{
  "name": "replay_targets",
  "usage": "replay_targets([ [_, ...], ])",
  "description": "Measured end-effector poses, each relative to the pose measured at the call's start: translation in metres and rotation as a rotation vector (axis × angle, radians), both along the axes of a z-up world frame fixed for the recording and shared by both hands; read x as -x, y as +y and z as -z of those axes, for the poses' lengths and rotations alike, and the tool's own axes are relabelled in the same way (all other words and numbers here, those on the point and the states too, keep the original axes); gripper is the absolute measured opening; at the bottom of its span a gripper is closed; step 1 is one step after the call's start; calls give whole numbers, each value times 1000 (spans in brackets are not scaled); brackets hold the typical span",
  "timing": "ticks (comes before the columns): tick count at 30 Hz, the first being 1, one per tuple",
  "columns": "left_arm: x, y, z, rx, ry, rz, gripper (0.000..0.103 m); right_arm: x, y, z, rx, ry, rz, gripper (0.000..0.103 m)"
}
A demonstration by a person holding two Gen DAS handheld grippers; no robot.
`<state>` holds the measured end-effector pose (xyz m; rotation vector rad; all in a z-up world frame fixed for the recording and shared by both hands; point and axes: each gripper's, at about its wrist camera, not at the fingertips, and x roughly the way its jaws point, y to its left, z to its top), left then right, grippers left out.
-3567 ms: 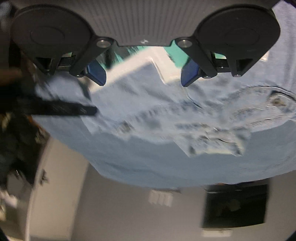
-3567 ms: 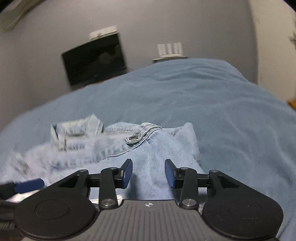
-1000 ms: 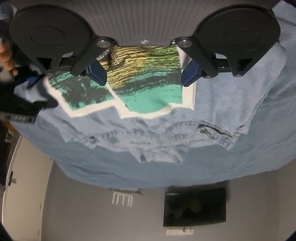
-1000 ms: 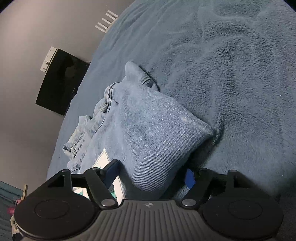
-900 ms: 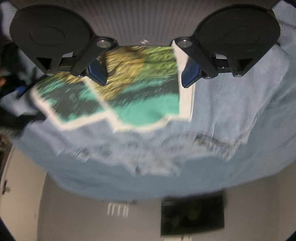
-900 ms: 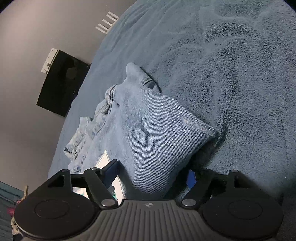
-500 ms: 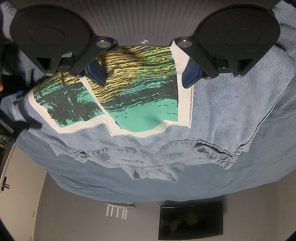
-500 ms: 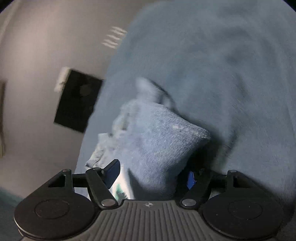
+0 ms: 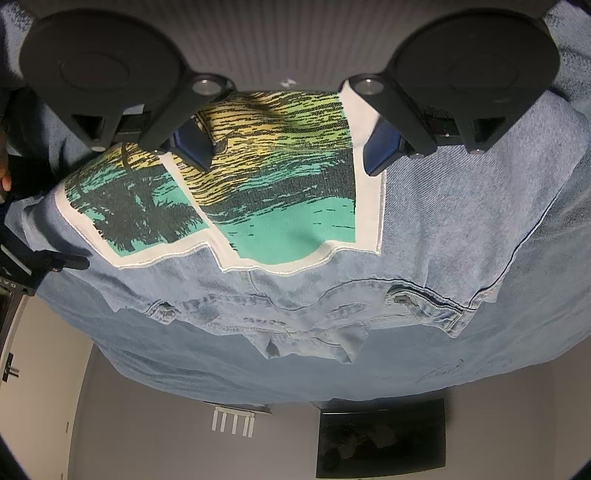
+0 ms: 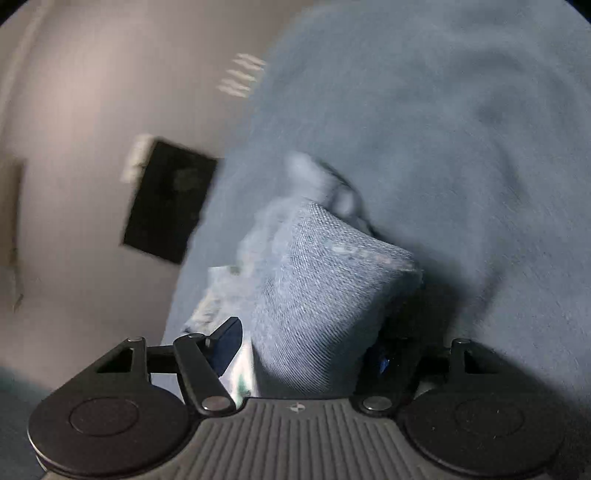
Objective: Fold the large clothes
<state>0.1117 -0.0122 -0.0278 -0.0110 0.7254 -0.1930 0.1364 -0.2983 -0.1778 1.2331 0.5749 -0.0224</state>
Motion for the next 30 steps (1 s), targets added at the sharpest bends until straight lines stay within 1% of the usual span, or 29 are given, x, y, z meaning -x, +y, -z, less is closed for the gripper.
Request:
replay_targets([
  [1,0,0,0,-2,-1,0,89,-3,0,2,-21,-4,8,71],
  [3,0,0,-1,-2,-8,-4,89,-8,-1,1,-15,-15,7,73],
  [5,-3,1,-7,-4,-46,-21,89,-13,2,2,-3,-16,18,73],
  [6,-7,2,-11,9,-77,-34,89,-11,3,2,-1,-19,26,72],
  [8,-21,2,-18,23,-104,-76,89,-7,8,1,4,-33,41,69],
  [9,-33,0,-19,10,-103,-88,89,3,7,1,4,-39,46,67],
  [10,-44,-3,-18,-14,-100,-91,89,3,11,0,13,-47,48,66],
  [13,-75,-14,-3,-114,-54,-82,89,8,9,-7,49,-64,44,63],
  [15,-87,-14,7,-137,-50,-83,98,11,13,-15,93,-79,36,62],
  [16,-90,-11,11,-125,-46,-98,102,12,18,-20,132,-89,28,62],
  [17,-92,-7,16,-94,-35,-108,102,9,23,-26,184,-99,17,62],
  [18,-92,-5,19,-78,-37,-110,103,8,24,-28,213,-104,9,62],
  [19,-90,-3,21,-72,-46,-108,103,3,23,-26,234,-87,-6,62],
  [21,-88,-5,23,-81,-60,-106,103,-7,16,-11,185,-27,15,62],
  [22,-86,-7,22,-87,-62,-108,103,-8,16,-11,200,-30,14,62],
  [24,-87,-6,22,-81,-62,-111,103,-8,31,-27,331,-75,-17,60],
  [25,-86,-4,19,-70,-62,-112,102,-7,41,-39,418,-121,-46,58],
  [26,-86,0,16,-56,-55,-111,99,-6,52,-52,513,-171,-75,56],
  [27,-84,5,9,-42,-41,-116,98,-4,60,-59,565,-203,-92,54],
  [28,-80,12,0,-33,-33,-127,97,-2,65,-66,595,-232,-103,53],
  [30,-68,34,-20,-30,-44,-164,97,0,69,-71,623,-231,-108,52],
])
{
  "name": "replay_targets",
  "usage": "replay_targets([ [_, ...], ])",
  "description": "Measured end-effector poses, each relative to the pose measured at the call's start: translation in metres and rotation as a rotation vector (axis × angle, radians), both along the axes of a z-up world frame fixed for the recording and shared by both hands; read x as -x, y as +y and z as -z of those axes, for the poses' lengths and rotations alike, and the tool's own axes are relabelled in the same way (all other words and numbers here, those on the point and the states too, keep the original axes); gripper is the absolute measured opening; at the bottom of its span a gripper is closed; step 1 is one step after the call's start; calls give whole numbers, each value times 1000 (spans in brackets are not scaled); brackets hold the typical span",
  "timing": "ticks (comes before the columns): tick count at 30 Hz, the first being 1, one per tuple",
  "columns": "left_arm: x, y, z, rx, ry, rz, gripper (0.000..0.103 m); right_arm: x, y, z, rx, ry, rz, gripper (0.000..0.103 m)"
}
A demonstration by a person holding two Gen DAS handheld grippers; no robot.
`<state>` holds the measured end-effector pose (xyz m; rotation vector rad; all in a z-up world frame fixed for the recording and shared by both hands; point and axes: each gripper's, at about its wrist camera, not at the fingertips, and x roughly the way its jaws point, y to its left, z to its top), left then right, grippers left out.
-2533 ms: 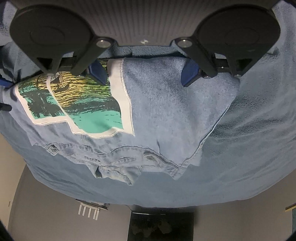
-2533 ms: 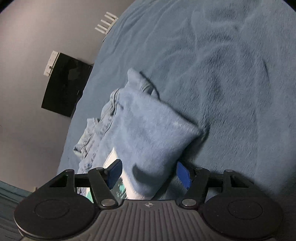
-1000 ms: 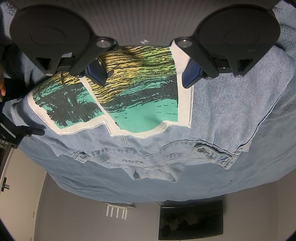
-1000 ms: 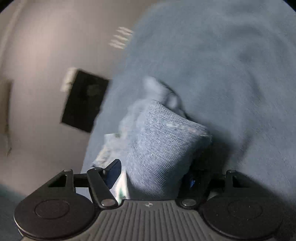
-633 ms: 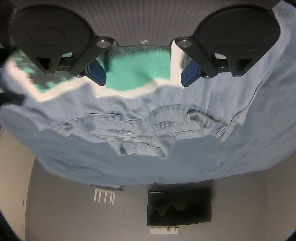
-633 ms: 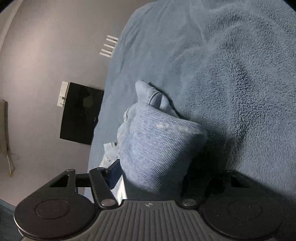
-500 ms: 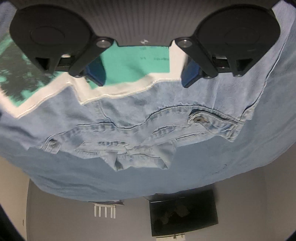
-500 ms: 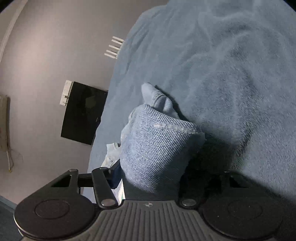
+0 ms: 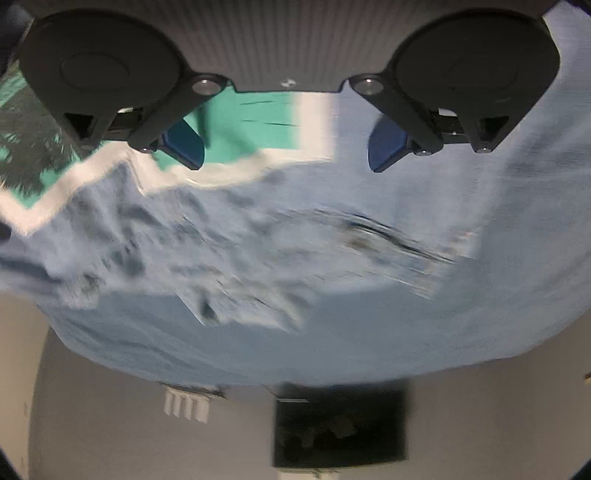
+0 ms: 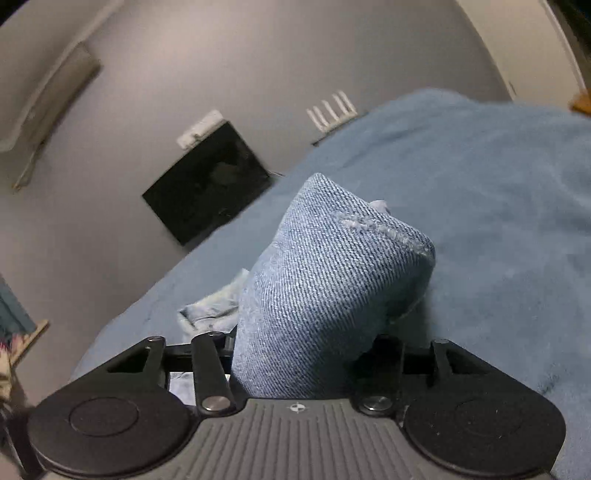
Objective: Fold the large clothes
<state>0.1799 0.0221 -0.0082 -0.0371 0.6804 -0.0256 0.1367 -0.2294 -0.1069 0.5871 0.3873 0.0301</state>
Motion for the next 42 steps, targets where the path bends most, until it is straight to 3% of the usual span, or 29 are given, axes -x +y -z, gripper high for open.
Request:
replay_targets([
  [4,22,66,-26,-60,-6,-164,97,-12,11,-8,69,43,14,50],
  [6,31,93,-21,-93,4,-195,97,-14,22,-18,126,30,0,49],
  [8,29,108,-1,-120,77,-186,97,-10,40,-31,209,-1,-29,49],
  [10,24,123,18,-34,147,-193,97,-6,60,-45,302,-31,-59,48],
  [13,17,144,27,113,182,-228,97,-8,83,-65,401,-57,-92,47],
  [17,19,142,28,91,168,-193,97,-14,122,-93,498,-55,-122,44],
  [22,19,155,32,171,176,-184,97,-11,184,-129,637,-79,-187,42],
  [24,20,161,30,195,177,-175,97,-10,220,-135,738,-102,-233,42],
  [30,26,191,21,380,158,-162,97,2,306,-105,1021,-115,-419,40],
  [33,27,204,24,433,170,-175,97,17,343,-78,1188,-142,-507,40],
  [37,25,214,24,479,179,-212,92,22,374,-58,1336,-180,-560,40],
  [39,31,220,12,483,137,-256,92,19,374,-48,1377,-172,-574,40],
  [42,44,224,-11,458,-11,-289,92,23,379,-37,1433,-156,-588,40],
])
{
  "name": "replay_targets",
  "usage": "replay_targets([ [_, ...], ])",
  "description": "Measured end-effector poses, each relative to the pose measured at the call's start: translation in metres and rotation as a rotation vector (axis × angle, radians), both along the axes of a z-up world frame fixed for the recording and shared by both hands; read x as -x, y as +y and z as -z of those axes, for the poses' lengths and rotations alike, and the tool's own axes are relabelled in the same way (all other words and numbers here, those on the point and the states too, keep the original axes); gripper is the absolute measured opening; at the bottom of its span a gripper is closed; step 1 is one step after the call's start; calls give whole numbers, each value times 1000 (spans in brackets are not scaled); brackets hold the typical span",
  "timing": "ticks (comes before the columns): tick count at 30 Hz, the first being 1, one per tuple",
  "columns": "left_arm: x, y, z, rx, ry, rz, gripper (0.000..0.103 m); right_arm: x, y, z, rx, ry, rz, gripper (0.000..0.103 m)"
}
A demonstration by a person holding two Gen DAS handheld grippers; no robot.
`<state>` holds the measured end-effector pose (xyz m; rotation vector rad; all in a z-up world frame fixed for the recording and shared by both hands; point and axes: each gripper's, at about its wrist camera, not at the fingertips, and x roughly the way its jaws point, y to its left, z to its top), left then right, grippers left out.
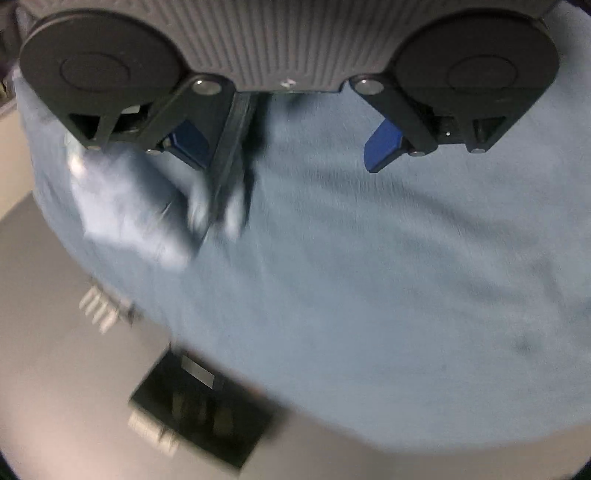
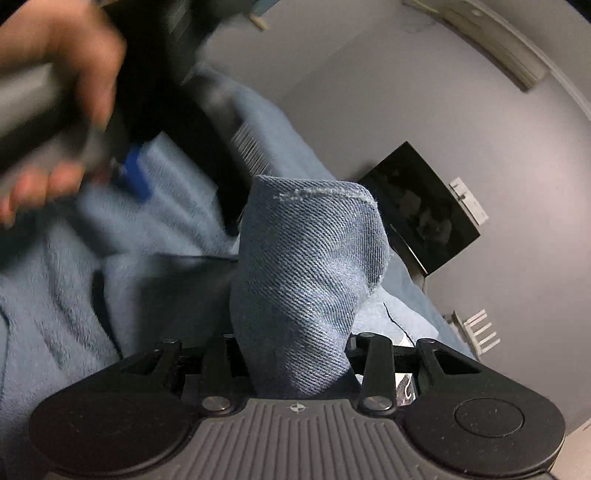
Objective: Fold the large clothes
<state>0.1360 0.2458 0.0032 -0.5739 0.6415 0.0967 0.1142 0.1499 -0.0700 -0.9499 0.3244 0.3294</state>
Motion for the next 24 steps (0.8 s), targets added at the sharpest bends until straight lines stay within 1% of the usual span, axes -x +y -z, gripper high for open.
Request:
replay_targets([
  [1,5,1,-6,21,-51,3,92,-3,5,4,15,10,-4,41],
  [2,8,2,-11,62,-100,23,92,-4,9,5,18,16,-15,42],
  [3,8,3,-14,107,-142,59,92,-2,11,5,10,22,-26,44],
  [4,9,0,-16,150,-188,117,92,-4,12,5,-8,38,-39,46],
  [5,7,-6,-18,160,-206,163,92,-6,11,3,-34,54,-49,48],
  [6,3,-14,-19,143,-203,201,92,1,7,3,-44,58,-54,49],
  [7,-1,-24,-19,107,-190,234,92,5,4,3,-52,61,-59,49],
  [9,-8,-40,-19,35,-156,286,92,-2,-1,-2,-83,80,-68,51],
  [11,-10,-50,-16,-15,-127,320,92,-6,-7,-5,-111,96,-80,53],
  [12,-8,-54,-15,-51,-111,330,92,-4,-8,-7,-120,105,-86,57],
  [14,-7,-60,-12,-166,-60,320,92,-3,-12,-12,-176,158,-120,66],
  [15,-7,-59,-8,-190,-42,310,92,-1,-15,-14,-199,178,-137,68],
  [16,-9,-55,-4,-159,-30,302,92,1,-16,-17,-199,179,-148,68],
  [18,-15,-44,5,-67,5,295,92,9,-22,-19,-173,160,-143,65],
  [19,-15,-40,9,-57,18,292,92,12,-25,-21,-169,166,-150,66],
  [21,-10,-36,10,-73,27,289,92,23,-35,-28,-175,179,-172,69],
  [24,-7,-36,10,-70,33,295,92,48,-66,-42,-204,212,-171,70],
])
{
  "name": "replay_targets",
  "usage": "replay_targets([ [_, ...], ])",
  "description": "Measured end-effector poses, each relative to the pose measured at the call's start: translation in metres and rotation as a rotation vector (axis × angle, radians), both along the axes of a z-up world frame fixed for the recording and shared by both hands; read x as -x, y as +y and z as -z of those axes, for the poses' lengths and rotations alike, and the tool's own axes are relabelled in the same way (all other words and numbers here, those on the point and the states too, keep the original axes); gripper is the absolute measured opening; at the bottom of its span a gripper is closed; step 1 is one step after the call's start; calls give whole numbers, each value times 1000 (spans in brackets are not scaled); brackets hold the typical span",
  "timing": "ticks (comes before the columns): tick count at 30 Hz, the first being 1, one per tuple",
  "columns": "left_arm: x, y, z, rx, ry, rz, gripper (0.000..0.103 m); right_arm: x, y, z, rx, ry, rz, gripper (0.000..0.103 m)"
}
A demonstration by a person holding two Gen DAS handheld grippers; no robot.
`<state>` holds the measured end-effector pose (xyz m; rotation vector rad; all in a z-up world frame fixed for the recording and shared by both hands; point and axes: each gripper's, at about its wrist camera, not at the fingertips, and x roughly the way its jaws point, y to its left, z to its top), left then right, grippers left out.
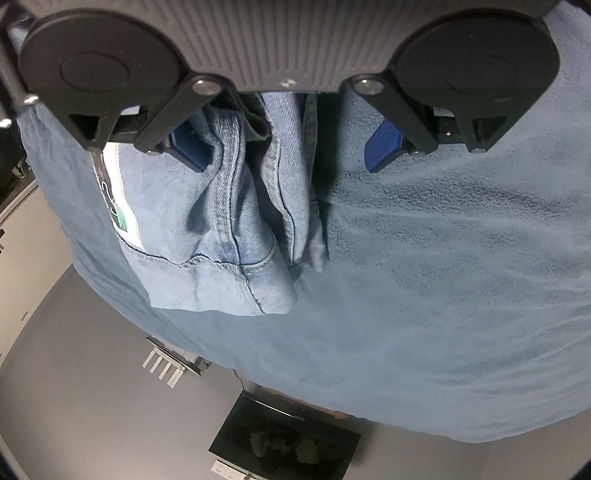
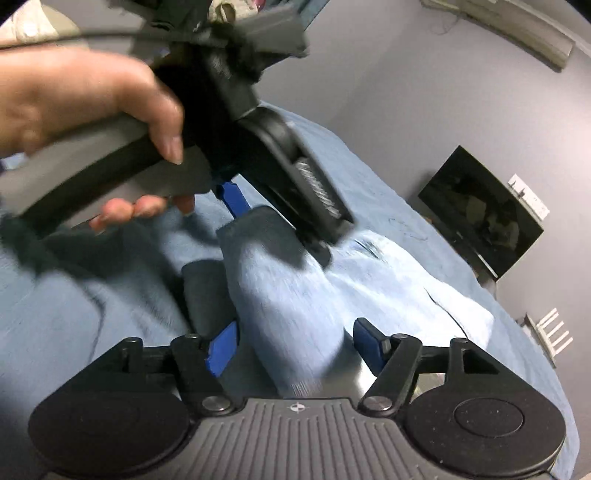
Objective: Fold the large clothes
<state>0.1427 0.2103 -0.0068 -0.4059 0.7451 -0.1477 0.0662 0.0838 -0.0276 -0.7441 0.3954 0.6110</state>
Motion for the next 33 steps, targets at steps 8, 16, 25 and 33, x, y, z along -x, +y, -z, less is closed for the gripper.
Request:
replay_targets([
  [8,-12,-4,-2,0,19,6,92,-66,-51,-86,-356,264,144,64],
  [16,-13,1,0,6,23,28,92,-189,16,-89,-384,392,302,55],
  [25,-16,2,2,-9,16,54,92,-267,63,-26,-316,562,435,57],
  [33,-18,10,8,-33,38,51,92,-295,75,0,-297,678,439,15],
])
